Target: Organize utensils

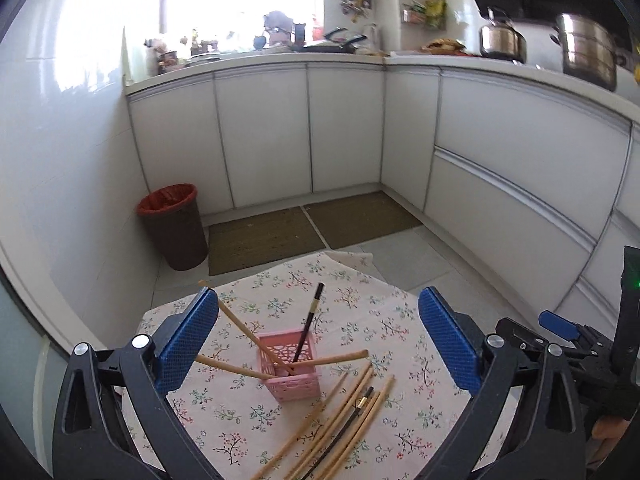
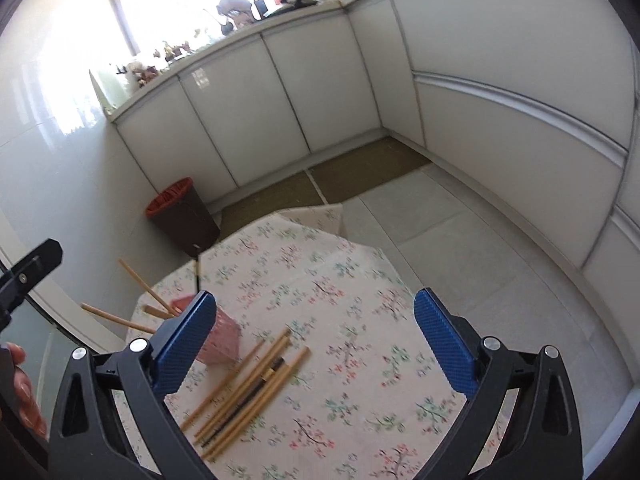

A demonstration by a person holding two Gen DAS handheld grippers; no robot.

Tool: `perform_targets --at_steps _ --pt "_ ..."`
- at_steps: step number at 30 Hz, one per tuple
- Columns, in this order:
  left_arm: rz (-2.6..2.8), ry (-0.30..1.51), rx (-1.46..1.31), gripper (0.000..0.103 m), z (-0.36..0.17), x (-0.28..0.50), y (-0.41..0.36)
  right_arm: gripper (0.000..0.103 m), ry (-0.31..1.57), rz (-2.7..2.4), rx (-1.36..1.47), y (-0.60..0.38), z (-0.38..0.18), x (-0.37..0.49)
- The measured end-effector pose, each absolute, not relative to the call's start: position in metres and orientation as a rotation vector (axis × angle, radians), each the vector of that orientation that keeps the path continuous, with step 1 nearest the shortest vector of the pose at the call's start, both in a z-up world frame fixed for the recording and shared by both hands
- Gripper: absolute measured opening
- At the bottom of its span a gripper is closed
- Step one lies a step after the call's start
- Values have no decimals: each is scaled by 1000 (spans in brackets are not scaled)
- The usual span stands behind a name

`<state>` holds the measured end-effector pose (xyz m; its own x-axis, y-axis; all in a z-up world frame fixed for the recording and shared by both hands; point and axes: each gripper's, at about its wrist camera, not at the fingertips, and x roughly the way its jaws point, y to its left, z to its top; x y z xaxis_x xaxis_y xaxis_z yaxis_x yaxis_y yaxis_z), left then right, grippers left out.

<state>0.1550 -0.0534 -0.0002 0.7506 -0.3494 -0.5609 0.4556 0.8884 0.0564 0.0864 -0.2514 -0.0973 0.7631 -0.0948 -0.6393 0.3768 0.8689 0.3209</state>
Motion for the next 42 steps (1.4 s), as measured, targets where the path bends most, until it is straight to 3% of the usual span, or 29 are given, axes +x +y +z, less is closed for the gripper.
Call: perform_targets --at_steps 8,17,18,19,21,24,28,33,42 --pt "-605 665 316 96 -35 150 -113 96 847 -421 571 -309 -181 38" --pt "-748 1021 495 94 -134 165 -188 96 881 -380 798 -334 -213 27" --pt "-730 1086 501 85 -150 171 -190 96 884 -377 816 -336 -215 27" --pt "-710 1168 494 69 -166 179 -191 96 887 -375 831 -338 -218 28" --pt "-660 1324 450 52 -196 196 -184 96 901 -365 856 -340 -222 28" --pt "-572 1349 498 42 -218 206 -177 96 926 -350 870 -340 -227 33" --pt "-525 1342 587 20 -229 206 -175 96 939 -337 857 -339 -228 35" --pt "-506 1345 630 7 -236 207 -174 96 943 -335 851 -338 -229 35" --pt "-462 1362 645 6 -256 226 -164 96 950 -339 858 -339 -232 36"
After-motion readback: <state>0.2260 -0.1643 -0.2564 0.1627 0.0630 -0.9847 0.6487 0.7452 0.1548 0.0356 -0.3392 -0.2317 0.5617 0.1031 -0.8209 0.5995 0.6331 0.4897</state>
